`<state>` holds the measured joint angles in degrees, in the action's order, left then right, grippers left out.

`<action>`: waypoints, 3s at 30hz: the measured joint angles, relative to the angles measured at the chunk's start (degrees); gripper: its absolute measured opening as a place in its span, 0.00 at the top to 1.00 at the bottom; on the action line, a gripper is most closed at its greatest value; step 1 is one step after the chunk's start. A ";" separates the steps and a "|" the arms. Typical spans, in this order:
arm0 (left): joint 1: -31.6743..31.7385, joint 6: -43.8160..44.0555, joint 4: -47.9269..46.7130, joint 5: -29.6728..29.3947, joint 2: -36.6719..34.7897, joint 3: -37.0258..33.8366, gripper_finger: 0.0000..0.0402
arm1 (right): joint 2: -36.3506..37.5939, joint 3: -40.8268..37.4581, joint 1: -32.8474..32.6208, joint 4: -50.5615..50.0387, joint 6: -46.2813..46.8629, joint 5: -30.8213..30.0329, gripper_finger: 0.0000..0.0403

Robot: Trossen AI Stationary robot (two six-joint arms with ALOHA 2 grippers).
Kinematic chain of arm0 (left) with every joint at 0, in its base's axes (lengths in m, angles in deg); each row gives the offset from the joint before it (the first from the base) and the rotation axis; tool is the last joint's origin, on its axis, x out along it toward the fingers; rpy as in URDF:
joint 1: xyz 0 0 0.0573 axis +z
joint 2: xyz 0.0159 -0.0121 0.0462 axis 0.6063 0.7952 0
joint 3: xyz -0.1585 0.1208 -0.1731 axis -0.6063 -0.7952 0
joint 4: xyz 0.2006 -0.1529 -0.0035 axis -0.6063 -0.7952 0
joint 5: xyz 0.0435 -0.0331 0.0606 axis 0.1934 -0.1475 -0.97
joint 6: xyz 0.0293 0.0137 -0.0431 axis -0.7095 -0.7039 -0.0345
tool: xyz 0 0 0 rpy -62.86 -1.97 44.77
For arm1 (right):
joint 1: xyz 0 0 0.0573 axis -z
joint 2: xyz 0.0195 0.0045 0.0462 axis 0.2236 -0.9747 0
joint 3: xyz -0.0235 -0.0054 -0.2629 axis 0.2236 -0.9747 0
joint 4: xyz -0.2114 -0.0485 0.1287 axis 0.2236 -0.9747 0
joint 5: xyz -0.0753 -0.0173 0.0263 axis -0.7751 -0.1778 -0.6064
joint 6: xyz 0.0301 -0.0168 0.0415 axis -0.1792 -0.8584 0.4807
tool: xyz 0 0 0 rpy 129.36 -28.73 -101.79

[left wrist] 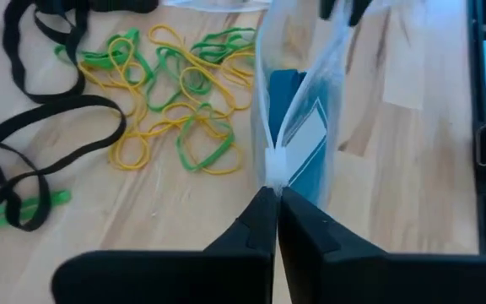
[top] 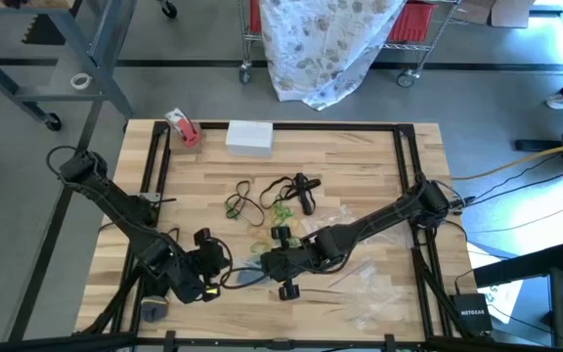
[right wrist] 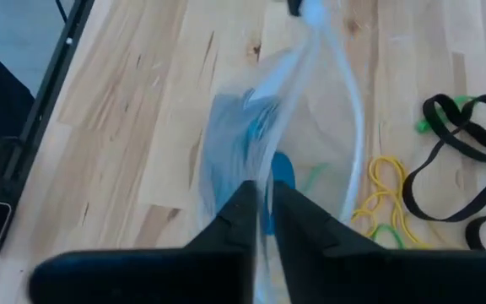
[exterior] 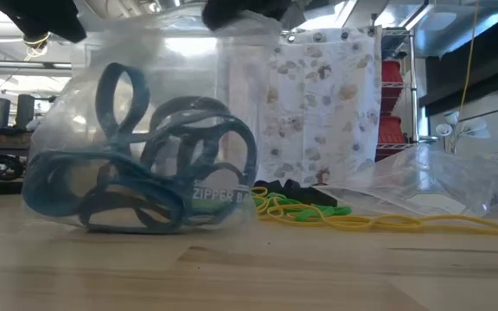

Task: Sort rubber bands
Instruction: Close the transparent zip bag

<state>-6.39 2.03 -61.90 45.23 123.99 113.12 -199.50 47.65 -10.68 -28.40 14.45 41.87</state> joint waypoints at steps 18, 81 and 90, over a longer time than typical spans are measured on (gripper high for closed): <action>-1.77 0.14 5.47 -0.52 0.00 0.01 1.00 | -5.51 2.79 1.60 20.05 -10.51 -0.48 0.61; -2.15 -0.43 5.10 -1.49 0.00 -0.03 1.00 | -6.27 2.90 2.58 6.99 -11.89 -0.20 0.96; -2.15 -0.43 5.12 -1.49 0.00 -0.03 1.00 | -6.27 2.90 2.58 0.73 -11.87 -0.83 0.96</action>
<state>-8.54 1.60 -56.78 43.74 123.99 113.08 -205.77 50.55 -8.10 -27.67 2.58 41.04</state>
